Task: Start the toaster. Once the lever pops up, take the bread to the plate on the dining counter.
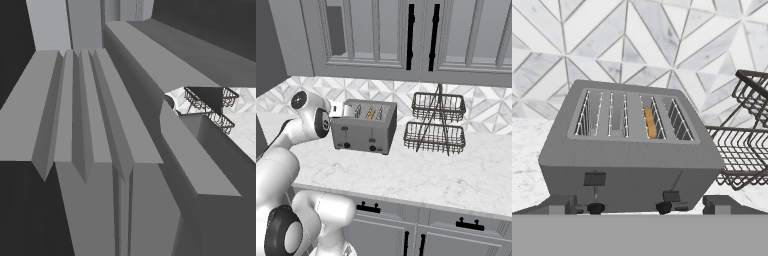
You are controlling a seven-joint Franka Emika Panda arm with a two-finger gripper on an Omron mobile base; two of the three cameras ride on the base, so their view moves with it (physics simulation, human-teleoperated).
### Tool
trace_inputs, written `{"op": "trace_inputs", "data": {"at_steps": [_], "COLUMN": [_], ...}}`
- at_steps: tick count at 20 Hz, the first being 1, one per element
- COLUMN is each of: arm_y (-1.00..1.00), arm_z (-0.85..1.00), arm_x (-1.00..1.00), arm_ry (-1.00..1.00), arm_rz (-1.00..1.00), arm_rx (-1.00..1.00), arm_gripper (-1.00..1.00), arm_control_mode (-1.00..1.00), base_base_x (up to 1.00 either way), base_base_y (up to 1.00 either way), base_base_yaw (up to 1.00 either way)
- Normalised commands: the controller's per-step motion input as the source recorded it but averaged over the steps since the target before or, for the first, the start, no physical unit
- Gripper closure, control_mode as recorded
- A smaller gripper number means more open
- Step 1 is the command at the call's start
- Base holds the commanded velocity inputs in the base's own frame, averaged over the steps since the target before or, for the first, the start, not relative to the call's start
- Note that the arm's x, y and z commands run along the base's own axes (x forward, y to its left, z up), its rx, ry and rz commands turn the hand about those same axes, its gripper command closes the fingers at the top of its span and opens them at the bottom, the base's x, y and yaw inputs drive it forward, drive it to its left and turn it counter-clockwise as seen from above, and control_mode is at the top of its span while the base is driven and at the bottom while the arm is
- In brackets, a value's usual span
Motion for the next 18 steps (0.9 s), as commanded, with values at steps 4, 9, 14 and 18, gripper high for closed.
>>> {"op": "trace_inputs", "data": {"at_steps": [4,9,14,18], "arm_y": [0.0,0.0,0.0,0.0], "arm_z": [0.0,0.0,0.0,0.0], "arm_x": [0.0,0.0,0.0,0.0], "arm_ry": [0.0,0.0,0.0,0.0], "arm_rz": [0.0,0.0,0.0,0.0], "arm_rx": [0.0,0.0,0.0,0.0], "arm_gripper": [-1.0,-1.0,-1.0,-1.0], "arm_control_mode": [-1.0,-1.0,-1.0,-1.0], "base_base_x": [0.0,0.0,0.0,0.0], "base_base_y": [0.0,0.0,0.0,0.0], "base_base_yaw": [0.0,0.0,0.0,0.0]}}
